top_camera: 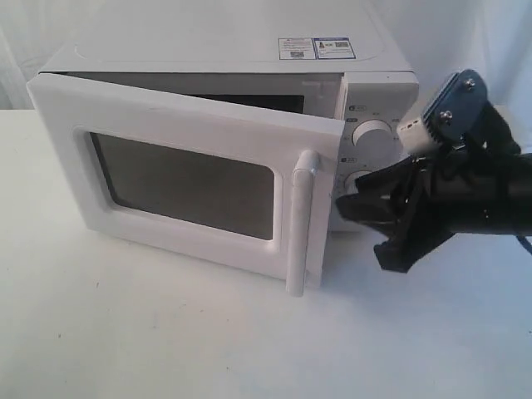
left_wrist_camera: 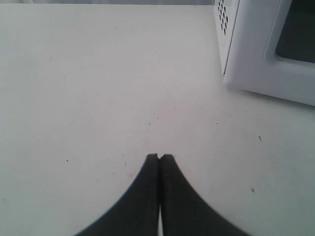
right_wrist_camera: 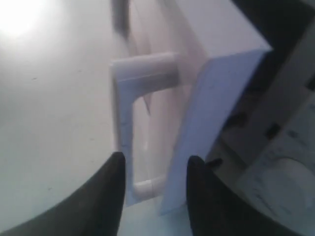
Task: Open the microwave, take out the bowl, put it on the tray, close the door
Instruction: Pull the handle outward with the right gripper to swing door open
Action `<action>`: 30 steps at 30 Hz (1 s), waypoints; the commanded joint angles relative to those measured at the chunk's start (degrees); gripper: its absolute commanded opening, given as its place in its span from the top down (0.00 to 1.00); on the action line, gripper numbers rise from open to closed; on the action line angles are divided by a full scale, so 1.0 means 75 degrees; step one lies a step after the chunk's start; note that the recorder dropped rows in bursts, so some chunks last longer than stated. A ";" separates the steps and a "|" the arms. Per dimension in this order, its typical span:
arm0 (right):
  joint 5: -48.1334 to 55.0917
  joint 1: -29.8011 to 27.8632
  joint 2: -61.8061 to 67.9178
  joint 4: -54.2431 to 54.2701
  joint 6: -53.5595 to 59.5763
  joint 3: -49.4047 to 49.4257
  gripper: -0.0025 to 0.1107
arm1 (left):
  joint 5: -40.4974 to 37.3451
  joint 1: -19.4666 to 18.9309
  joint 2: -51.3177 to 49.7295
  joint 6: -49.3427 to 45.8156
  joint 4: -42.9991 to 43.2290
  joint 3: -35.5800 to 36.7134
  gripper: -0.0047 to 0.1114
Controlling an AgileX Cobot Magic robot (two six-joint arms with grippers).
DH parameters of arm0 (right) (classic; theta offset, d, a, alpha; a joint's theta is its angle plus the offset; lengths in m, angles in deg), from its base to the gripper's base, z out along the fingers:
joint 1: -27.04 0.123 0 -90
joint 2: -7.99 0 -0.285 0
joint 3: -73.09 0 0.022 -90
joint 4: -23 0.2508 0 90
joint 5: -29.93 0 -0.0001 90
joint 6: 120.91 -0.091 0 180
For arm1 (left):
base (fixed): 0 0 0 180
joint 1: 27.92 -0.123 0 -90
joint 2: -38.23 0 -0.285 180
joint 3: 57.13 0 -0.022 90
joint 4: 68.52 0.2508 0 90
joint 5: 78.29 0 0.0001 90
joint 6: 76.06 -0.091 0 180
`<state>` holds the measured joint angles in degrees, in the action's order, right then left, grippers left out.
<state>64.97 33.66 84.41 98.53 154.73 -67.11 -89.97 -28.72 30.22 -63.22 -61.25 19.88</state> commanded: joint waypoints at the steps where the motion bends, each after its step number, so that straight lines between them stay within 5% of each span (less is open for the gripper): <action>1: -0.2062 -0.0021 0.0021 0.0418 -0.0430 0.0064 0.80 | 0.0017 -0.0025 0.0030 0.0031 0.0003 0.0028 0.96; 5: -0.2198 -0.0021 0.0359 0.2235 0.1402 0.0030 0.96 | 0.0017 -0.0025 0.0030 0.0031 0.0003 0.0028 0.96; 8: -0.1065 -0.0021 0.0763 0.3256 0.3229 -0.0112 0.98 | 0.0017 -0.0025 0.0030 0.0031 0.0003 0.0028 0.96; 25: 0.1123 -0.0021 0.1845 0.3256 0.3042 -0.0692 0.98 | 0.0017 -0.0025 0.0030 0.0031 0.0003 0.0028 0.96; 30: 0.2114 -0.0001 0.1845 0.2185 0.2118 -0.0692 0.98 | 0.0017 -0.0025 0.0030 0.0031 0.0003 0.0028 0.96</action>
<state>75.93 33.56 98.24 119.40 173.93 -71.98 -89.97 -28.72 30.22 -63.22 -61.25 19.88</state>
